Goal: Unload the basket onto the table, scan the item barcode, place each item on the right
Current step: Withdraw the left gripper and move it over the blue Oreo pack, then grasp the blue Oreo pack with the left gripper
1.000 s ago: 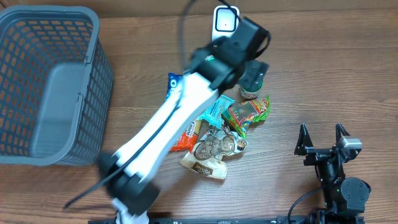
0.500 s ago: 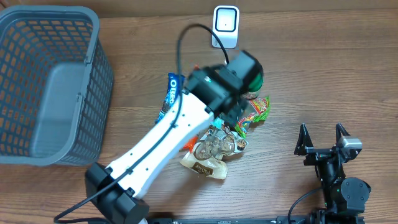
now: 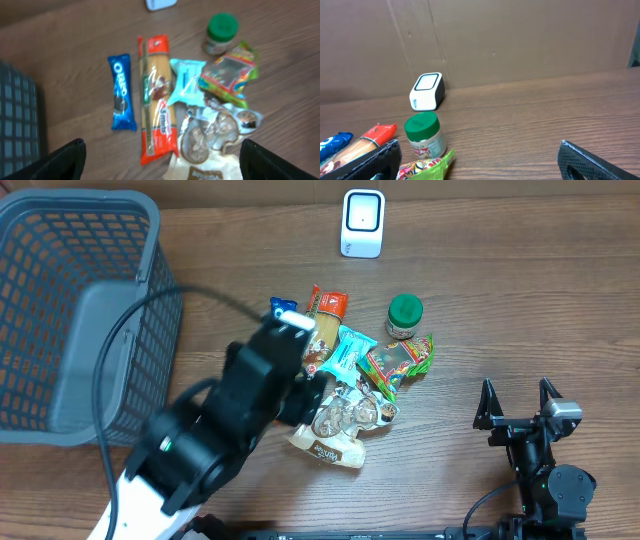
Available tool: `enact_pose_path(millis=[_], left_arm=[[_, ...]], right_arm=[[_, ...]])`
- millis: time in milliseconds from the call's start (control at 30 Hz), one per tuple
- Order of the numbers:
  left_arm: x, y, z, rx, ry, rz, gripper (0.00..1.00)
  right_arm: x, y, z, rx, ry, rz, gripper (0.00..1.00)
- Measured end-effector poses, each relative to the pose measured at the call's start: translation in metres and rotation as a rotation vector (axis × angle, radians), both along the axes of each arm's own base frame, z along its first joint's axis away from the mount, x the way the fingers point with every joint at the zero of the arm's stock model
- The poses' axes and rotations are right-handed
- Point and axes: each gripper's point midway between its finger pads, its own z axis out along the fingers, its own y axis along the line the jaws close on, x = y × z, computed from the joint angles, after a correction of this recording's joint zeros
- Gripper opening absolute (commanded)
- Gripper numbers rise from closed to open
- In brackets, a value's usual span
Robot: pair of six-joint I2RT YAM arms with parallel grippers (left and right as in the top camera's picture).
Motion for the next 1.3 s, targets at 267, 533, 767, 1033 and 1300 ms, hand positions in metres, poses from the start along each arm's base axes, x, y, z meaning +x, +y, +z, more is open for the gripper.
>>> enact_pose_path(millis=[267, 533, 767, 1033, 1300], left_arm=[[0.005, 0.012, -0.106, 0.075, 0.126, 0.043, 0.99], [0.041, 0.056, -0.144, 0.085, 0.201, 0.2, 1.0], [0.071, 0.066, -0.19, 0.083, 0.294, 0.185, 0.98], [0.094, 0.062, -0.219, 0.126, 0.292, 0.101, 0.96], [0.109, 0.093, -0.222, 0.12, 0.272, 0.151, 0.97]], right_arm=[[0.0, 0.0, 0.0, 0.0, 0.0, 0.001, 1.0], [0.0, 0.0, 0.0, 0.0, -0.001, 0.0, 1.0], [0.0, 0.0, 0.0, 0.0, 0.0, 0.0, 1.0], [0.0, 0.0, 0.0, 0.0, -0.001, 0.0, 1.0], [0.0, 0.0, 0.0, 0.0, 0.0, 0.0, 1.0]])
